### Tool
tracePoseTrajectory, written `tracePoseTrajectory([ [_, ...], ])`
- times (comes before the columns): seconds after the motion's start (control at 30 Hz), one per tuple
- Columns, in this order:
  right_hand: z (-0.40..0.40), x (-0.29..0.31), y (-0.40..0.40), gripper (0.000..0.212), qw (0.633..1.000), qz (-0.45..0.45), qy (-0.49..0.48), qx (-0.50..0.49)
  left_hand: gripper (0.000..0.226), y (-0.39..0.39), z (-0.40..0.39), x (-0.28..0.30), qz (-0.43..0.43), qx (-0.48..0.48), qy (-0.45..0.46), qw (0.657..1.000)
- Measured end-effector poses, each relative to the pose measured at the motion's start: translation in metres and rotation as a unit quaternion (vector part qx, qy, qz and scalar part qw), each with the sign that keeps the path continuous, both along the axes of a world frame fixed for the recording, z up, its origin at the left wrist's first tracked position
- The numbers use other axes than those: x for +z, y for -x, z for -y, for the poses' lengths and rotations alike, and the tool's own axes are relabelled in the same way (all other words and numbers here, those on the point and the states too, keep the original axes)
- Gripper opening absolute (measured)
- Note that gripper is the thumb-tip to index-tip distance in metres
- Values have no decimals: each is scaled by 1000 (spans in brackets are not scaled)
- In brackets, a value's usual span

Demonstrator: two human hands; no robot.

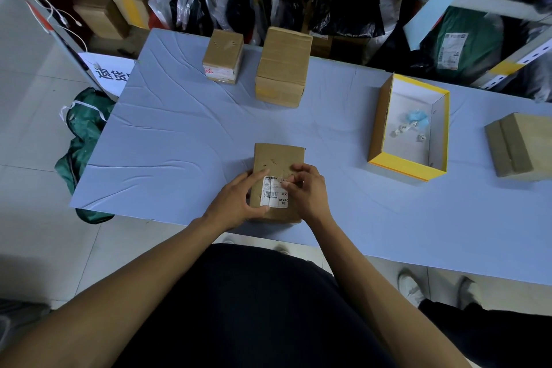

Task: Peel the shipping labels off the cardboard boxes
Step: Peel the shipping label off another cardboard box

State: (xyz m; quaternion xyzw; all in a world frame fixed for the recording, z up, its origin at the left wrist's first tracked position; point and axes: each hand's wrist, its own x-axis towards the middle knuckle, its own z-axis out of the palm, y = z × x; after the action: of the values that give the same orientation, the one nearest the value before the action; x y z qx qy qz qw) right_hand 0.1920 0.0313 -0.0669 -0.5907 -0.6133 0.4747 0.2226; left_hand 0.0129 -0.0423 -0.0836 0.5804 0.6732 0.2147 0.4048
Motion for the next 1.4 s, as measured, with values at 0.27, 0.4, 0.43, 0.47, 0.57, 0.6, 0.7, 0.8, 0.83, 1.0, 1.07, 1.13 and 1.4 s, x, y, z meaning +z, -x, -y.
tracePoseTrajectory([
  [0.27,-1,3,0,28,1000,0,9,0,84,-1,0,0,1,1,0,1000],
  [0.4,-2,7,1,29,1000,-5,20,-1,84,0,0,0,7,4,-2,1000],
  [0.43,-2,8,0,29,1000,-7,22,0,84,0,1,0,7,4,-2,1000],
  [0.47,-2,9,0,29,1000,-10,24,1,84,0,1,0,8,4,-2,1000],
  [0.57,-1,12,0,31,1000,-14,23,-1,84,0,1,0,16,8,0,1000],
  [0.6,-1,13,0,32,1000,-15,24,-2,84,0,1,0,17,8,2,1000],
  [0.7,0,16,1,32,999,-26,35,-12,84,0,1,0,15,7,1,1000],
  [0.8,0,18,2,31,999,-29,39,-17,84,0,0,0,16,7,2,1000],
  [0.83,0,19,2,30,999,-30,41,-19,84,0,0,0,16,8,2,1000],
  [1.0,1,18,2,29,997,-45,54,-36,85,0,1,-1,4,3,0,1000],
  [1.07,1,18,3,28,996,-45,63,-38,85,0,2,0,2,2,-2,1000],
  [1.13,1,18,2,26,996,-44,68,-41,85,0,2,1,9,4,-3,1000],
  [1.4,-2,23,4,25,995,-28,91,-35,84,-1,1,-1,-5,-2,-11,1000],
])
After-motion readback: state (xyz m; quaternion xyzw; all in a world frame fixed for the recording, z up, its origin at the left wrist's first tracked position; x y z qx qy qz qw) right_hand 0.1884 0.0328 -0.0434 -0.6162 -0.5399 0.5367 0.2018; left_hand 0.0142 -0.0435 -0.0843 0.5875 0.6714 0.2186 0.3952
